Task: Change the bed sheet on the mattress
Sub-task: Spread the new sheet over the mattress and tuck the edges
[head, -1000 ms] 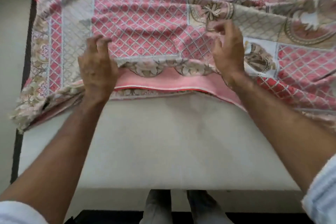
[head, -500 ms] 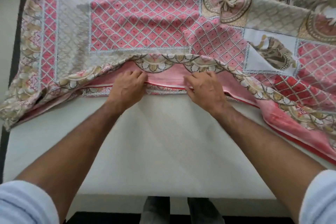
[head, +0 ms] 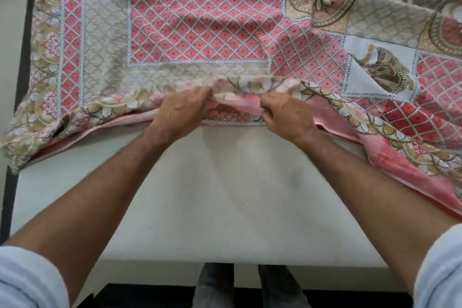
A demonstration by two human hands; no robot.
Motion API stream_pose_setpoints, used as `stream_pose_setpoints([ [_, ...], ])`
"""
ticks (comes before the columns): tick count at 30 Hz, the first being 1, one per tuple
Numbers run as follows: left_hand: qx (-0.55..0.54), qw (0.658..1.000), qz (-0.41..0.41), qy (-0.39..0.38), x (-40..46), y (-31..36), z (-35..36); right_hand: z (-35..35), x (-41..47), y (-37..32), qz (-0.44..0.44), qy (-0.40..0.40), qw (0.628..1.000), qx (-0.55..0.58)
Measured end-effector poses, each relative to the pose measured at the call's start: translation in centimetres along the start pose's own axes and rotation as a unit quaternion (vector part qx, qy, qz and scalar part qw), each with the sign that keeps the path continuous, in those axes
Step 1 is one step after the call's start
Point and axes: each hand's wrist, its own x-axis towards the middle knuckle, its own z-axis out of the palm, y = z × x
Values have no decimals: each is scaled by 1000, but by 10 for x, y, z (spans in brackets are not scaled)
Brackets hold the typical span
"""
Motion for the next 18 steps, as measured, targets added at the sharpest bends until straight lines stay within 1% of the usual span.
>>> stream_pose_setpoints([
  [1, -20, 999, 25, -17, -13, 2, -7, -6, -10, -5, -5, -22, 998, 59],
  [2, -37, 997, 46, -47, -31, 5, -13, -12, -25, -13, -20, -56, 994, 94],
  [3, -55, 992, 70, -91, -49, 10, -19, -15, -44, -20, -44, -112, 988, 96],
  [4, -66, 982, 93, -149, -73, 17, -25, -16, -68, -31, -69, -185, 977, 84],
  [5, -72, 968, 115, -210, -100, 25, -25, -14, -94, -41, -90, -265, 957, 76],
  [6, -72, 952, 133, -265, -132, 36, -21, -12, -123, -52, -94, -345, 930, 86],
  [7, -80, 938, 144, -304, -165, 51, -19, -6, -151, -62, -88, -406, 904, 104],
  [8, -83, 930, 162, -318, -198, 65, -11, -1, -177, -73, -77, -444, 885, 120],
  [9, -94, 925, 169, -327, -230, 75, -1, 5, -198, -84, -64, -465, 874, 127],
  [11, -76, 930, 139, -332, -273, 85, 23, 19, -225, -100, -49, -465, 875, 125],
  [12, -62, 939, 116, -318, -287, 85, 36, 24, -231, -106, -44, -461, 879, 116],
  [14, -83, 947, 94, -294, -291, 83, 51, 25, -223, -111, -26, -470, 876, 106],
  [15, -93, 947, 94, -292, -288, 83, 53, 25, -217, -112, -15, -493, 862, 118],
  [16, -100, 948, 107, -282, -285, 84, 54, 23, -213, -111, -8, -525, 839, 140],
  [17, -104, 949, 128, -269, -281, 82, 54, 22, -210, -109, 1, -563, 810, 161],
  [18, -101, 944, 150, -277, -276, 80, 52, 21, -206, -107, 9, -597, 782, 181],
])
